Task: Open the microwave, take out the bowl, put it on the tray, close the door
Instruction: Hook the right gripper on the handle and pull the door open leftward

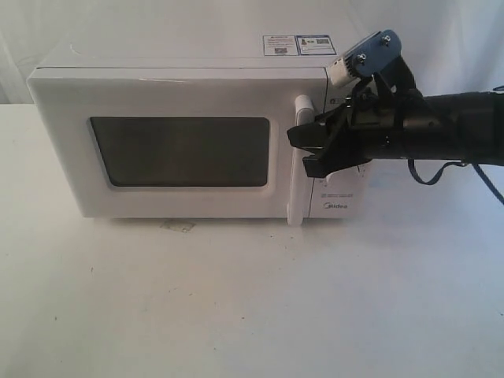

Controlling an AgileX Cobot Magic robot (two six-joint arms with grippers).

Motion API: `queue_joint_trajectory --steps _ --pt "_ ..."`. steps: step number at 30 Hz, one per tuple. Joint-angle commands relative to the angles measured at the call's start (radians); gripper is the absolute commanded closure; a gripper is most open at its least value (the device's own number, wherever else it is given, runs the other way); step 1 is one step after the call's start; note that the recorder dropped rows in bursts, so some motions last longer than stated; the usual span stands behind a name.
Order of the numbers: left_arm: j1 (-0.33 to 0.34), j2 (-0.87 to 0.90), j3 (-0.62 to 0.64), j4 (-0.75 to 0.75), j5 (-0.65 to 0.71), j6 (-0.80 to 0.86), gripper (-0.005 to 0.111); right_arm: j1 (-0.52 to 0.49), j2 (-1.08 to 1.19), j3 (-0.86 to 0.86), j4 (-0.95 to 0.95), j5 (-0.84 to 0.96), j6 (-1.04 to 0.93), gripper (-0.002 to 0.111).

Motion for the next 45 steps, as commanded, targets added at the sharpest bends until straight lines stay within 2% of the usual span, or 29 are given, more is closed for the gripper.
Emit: queue_joint_trajectory --steps 1,9,16,18,21,22,31,34,39,41,45 --pt "0.003 -0.005 0.002 -0.008 0.002 -0.001 0.107 0.000 0.028 -0.037 0.036 -0.019 -0.110 0.108" --pt "0.003 -0.005 0.002 -0.008 0.002 -0.001 0.107 0.000 0.028 -0.037 -0.057 0.153 -0.135 0.108" --pt "0.003 -0.005 0.002 -0.008 0.002 -0.001 0.107 0.000 0.028 -0.037 -0.343 0.571 -0.124 0.108" --pt "0.003 -0.005 0.002 -0.008 0.002 -0.001 0.107 0.000 0.028 -0.037 -0.371 0.524 -0.102 0.108" --pt "0.003 -0.005 0.002 -0.008 0.002 -0.001 0.107 0.000 0.028 -0.037 -0.361 0.293 0.102 0.108" --pt "0.003 -0.005 0.002 -0.008 0.002 -0.001 0.107 0.000 0.028 -0.037 -0.364 0.264 0.138 0.108" --pt "0.003 -0.005 0.002 -0.008 0.002 -0.001 0.107 0.000 0.028 -0.037 -0.389 0.301 0.164 0.108" --pt "0.003 -0.005 0.002 -0.008 0.002 -0.001 0.107 0.000 0.028 -0.037 -0.405 0.306 0.195 0.099" --pt "0.003 -0.005 0.002 -0.008 0.002 -0.001 0.107 0.000 0.025 -0.037 -0.419 0.331 0.231 0.072" --pt "0.003 -0.005 0.002 -0.008 0.002 -0.001 0.107 0.000 0.025 -0.037 -0.427 0.356 0.233 0.066" --pt "0.003 -0.005 0.002 -0.008 0.002 -0.001 0.107 0.000 0.025 -0.037 -0.470 0.361 0.288 0.065"
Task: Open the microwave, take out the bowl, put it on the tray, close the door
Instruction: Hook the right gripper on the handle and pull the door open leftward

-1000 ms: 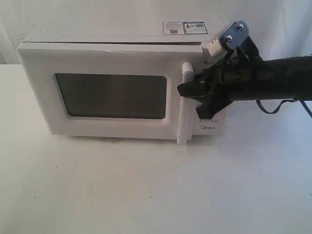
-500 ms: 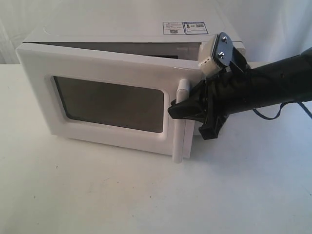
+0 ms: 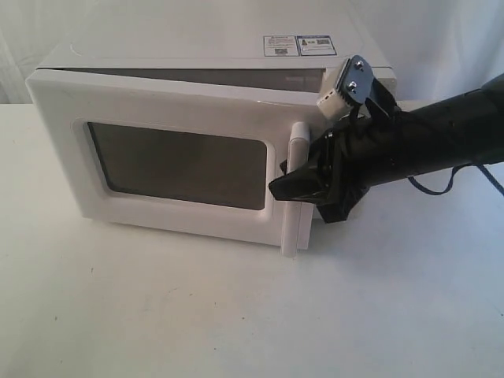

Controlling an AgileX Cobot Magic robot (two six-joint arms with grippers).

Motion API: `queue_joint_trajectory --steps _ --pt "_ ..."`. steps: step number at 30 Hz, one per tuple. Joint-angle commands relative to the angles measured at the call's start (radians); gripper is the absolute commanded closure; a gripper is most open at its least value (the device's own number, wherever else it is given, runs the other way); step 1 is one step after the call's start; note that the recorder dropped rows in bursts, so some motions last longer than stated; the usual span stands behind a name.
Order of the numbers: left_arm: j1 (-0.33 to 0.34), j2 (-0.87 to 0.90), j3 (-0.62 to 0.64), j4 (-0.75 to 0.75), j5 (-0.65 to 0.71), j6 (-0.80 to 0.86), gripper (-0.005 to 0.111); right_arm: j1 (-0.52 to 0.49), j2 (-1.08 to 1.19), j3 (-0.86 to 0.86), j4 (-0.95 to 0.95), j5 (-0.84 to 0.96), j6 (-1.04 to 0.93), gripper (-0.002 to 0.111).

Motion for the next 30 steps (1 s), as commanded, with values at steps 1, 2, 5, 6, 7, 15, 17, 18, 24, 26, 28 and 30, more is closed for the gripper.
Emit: queue_joint_trajectory --steps 1,2,5,6,7,15,17,18,24,26,28,30 --pt "0.003 -0.005 0.002 -0.008 0.002 -0.001 0.107 0.010 0.009 0.008 -0.089 0.054 0.082 0.065" --pt "0.003 -0.005 0.002 -0.008 0.002 -0.001 0.107 0.010 0.009 0.008 -0.117 0.054 0.100 0.065" --pt "0.003 -0.005 0.002 -0.008 0.002 -0.001 0.107 0.010 0.007 0.008 -0.195 0.054 0.177 0.066" --pt "0.003 -0.005 0.002 -0.008 0.002 -0.001 0.107 0.010 0.002 0.008 -0.229 0.054 0.203 0.066" --pt "0.003 -0.005 0.002 -0.008 0.002 -0.001 0.107 0.010 -0.002 0.008 -0.268 0.056 0.240 0.066" --pt "0.003 -0.005 0.002 -0.008 0.002 -0.001 0.107 0.010 -0.155 0.008 -0.544 0.109 0.572 0.071" --pt "0.003 -0.005 0.002 -0.008 0.002 -0.001 0.107 0.010 -0.201 0.008 -0.595 0.074 0.593 0.083" --pt "0.003 -0.005 0.002 -0.008 0.002 -0.001 0.107 0.010 -0.211 0.008 -0.595 0.042 0.593 0.088" --pt "0.003 -0.005 0.002 -0.008 0.002 -0.001 0.107 0.010 -0.232 0.008 -0.401 -0.228 0.613 0.108" --pt "0.003 -0.005 0.002 -0.008 0.002 -0.001 0.107 0.010 -0.232 0.008 -0.317 -0.260 0.602 0.108" --pt "0.003 -0.005 0.002 -0.008 0.002 -0.001 0.107 0.010 -0.232 0.008 -0.238 -0.266 0.526 0.108" --pt "0.003 -0.005 0.002 -0.008 0.002 -0.001 0.107 0.010 -0.232 0.008 -0.208 -0.212 0.474 0.108"
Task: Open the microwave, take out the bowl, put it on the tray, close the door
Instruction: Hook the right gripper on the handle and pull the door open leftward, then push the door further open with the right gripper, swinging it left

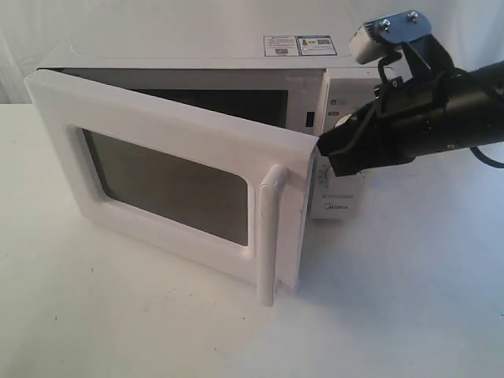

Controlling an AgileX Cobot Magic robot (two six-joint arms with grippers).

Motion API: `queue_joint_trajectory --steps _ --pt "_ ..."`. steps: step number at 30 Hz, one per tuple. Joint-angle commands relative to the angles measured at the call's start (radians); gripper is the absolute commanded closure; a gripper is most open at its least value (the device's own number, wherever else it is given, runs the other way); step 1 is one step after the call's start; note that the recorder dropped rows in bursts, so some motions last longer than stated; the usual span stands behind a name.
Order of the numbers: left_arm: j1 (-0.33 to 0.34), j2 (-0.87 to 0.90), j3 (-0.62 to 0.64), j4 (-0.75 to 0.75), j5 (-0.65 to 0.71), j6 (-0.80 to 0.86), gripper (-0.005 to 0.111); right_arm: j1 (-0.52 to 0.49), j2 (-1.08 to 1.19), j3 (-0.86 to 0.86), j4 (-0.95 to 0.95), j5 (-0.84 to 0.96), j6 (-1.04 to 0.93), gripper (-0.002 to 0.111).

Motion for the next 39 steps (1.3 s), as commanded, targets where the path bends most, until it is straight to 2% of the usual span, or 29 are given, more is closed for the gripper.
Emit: queue_joint_trajectory --steps 1,7,17,20,29,34,39 --pt "0.003 -0.005 0.002 -0.008 0.002 -0.001 0.107 -0.001 -0.007 0.000 0.077 0.065 -0.091 0.108" --pt "0.003 -0.005 0.002 -0.008 0.002 -0.001 0.107 -0.001 -0.007 0.000 0.099 0.263 -0.123 0.108" --pt "0.003 -0.005 0.002 -0.008 0.002 -0.001 0.107 -0.001 -0.007 0.000 0.219 0.582 -0.302 0.108" --pt "0.003 -0.005 0.002 -0.008 0.002 -0.001 0.107 0.008 -0.011 0.004 0.231 0.582 -0.368 0.108" --pt "0.003 -0.005 0.002 -0.008 0.002 -0.001 0.107 0.023 0.028 0.007 0.253 0.582 -0.342 0.108" --pt "0.003 -0.005 0.002 -0.008 0.002 -0.001 0.107 0.109 0.052 0.007 0.295 0.577 -0.350 0.108" --pt "0.003 -0.005 0.002 -0.008 0.002 -0.001 0.107 0.223 0.059 0.007 0.297 0.497 -0.352 0.108"
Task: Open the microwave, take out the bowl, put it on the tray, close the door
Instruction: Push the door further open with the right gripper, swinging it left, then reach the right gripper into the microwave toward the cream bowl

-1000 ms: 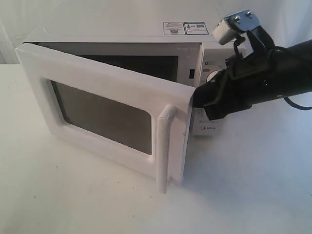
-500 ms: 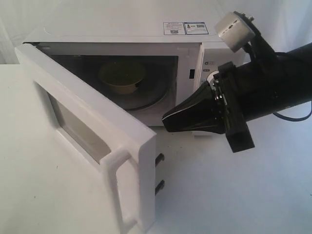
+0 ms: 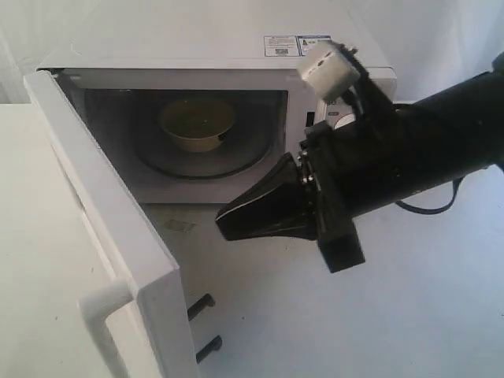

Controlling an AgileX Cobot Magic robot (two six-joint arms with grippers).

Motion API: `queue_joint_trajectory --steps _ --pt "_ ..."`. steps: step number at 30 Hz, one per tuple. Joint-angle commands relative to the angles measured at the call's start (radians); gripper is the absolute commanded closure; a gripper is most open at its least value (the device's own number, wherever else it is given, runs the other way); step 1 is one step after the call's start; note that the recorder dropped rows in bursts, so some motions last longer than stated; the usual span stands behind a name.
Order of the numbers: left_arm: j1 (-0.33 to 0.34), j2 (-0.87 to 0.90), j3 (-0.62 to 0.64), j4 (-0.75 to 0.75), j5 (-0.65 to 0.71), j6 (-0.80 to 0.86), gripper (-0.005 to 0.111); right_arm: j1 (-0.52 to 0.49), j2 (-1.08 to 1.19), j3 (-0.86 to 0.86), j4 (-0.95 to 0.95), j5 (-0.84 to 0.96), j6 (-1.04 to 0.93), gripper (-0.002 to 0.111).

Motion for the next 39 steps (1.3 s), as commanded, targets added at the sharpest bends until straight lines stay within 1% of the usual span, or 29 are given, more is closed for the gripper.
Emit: queue_joint_trajectory --steps 1,4,8,14,18,21,27,39 --pt "0.003 -0.005 0.002 -0.008 0.002 -0.001 0.107 0.094 0.007 0.004 0.016 -0.045 -0.006 0.108" --pt "0.003 -0.005 0.002 -0.008 0.002 -0.001 0.107 0.154 0.011 0.002 0.016 -0.045 -0.006 0.108" --pt "0.003 -0.005 0.002 -0.008 0.002 -0.001 0.107 0.227 0.015 0.002 0.030 -0.097 -0.006 0.108" --pt "0.003 -0.005 0.002 -0.008 0.002 -0.001 0.107 0.304 0.017 -0.002 0.040 -0.175 -0.023 0.108" --pt "0.003 -0.005 0.002 -0.008 0.002 -0.001 0.107 0.329 0.017 -0.002 0.044 -0.220 -0.023 0.108" --pt "0.003 -0.005 0.002 -0.008 0.002 -0.001 0.107 0.346 0.033 -0.002 0.077 -0.222 -0.034 0.108" --pt "0.003 -0.005 0.002 -0.008 0.002 -0.001 0.107 0.415 0.106 -0.004 0.174 -0.277 -0.056 0.108" --pt "0.003 -0.005 0.002 -0.008 0.002 -0.001 0.107 0.487 0.183 -0.101 0.167 -0.271 -0.056 0.108"
